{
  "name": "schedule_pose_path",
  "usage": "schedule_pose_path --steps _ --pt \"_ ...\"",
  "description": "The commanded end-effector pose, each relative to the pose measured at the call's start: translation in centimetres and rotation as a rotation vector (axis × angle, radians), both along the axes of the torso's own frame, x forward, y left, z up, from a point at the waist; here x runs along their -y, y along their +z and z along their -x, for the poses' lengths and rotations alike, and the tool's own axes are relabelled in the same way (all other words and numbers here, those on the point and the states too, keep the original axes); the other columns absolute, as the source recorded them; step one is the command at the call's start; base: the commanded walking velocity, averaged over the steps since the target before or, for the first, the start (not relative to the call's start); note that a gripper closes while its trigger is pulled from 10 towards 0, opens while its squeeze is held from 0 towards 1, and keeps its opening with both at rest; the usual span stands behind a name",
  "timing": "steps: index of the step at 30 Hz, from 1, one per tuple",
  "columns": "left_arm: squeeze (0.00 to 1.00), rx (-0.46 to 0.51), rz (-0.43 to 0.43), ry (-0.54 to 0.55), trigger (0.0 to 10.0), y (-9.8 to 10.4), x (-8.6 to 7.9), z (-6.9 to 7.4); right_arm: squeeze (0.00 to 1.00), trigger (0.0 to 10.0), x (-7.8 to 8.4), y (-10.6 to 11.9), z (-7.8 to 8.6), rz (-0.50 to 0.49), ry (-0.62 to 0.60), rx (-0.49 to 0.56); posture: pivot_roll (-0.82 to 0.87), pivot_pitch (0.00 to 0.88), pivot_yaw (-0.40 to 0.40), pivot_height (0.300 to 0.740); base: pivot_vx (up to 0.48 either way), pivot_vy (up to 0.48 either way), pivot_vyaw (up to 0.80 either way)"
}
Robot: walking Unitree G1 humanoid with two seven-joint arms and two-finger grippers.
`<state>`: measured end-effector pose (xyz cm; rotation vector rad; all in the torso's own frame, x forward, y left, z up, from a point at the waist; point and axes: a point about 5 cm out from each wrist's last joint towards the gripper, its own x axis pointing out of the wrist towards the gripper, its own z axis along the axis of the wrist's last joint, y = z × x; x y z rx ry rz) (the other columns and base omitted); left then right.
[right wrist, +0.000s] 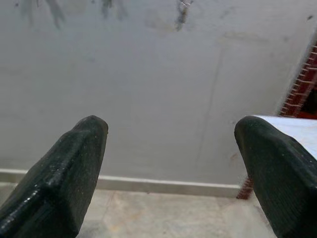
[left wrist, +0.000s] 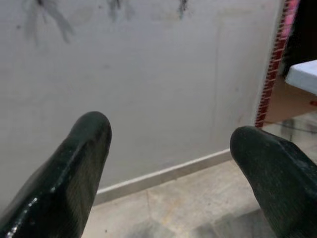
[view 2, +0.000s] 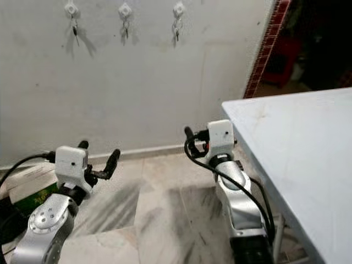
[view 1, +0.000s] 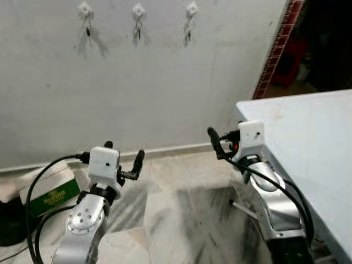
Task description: Hang keys on a hook
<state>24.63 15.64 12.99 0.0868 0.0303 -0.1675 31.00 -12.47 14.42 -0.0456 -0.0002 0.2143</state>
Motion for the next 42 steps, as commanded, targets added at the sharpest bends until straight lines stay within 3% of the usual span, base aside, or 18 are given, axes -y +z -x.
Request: schedule_pose_path --steps 1,11,42 --pt "0.0 0.002 -0.004 -0.004 10.0 0.05 0.12 -0.13 0.0 10.0 -0.08 0.4 -0.26 0.011 0.008 0.012 0.04 0.0 -0.017 0.74 0.0 0.0 0.0" --pt "0.0 0.003 -0.004 -0.012 10.0 0.03 0.31 -0.21 0.0 10.0 0.25 0.45 -0.35 0.002 -0.01 0.011 0.04 0.0 -0.014 0.74 0.0 0.0 0.0" --pt "0.0 0.001 -0.007 -0.019 10.0 -0.08 0.4 -0.37 0.0 10.0 0.26 0.5 -0.5 0.001 -0.011 0.014 0.03 0.0 -0.014 0.74 -0.277 0.0 0.0"
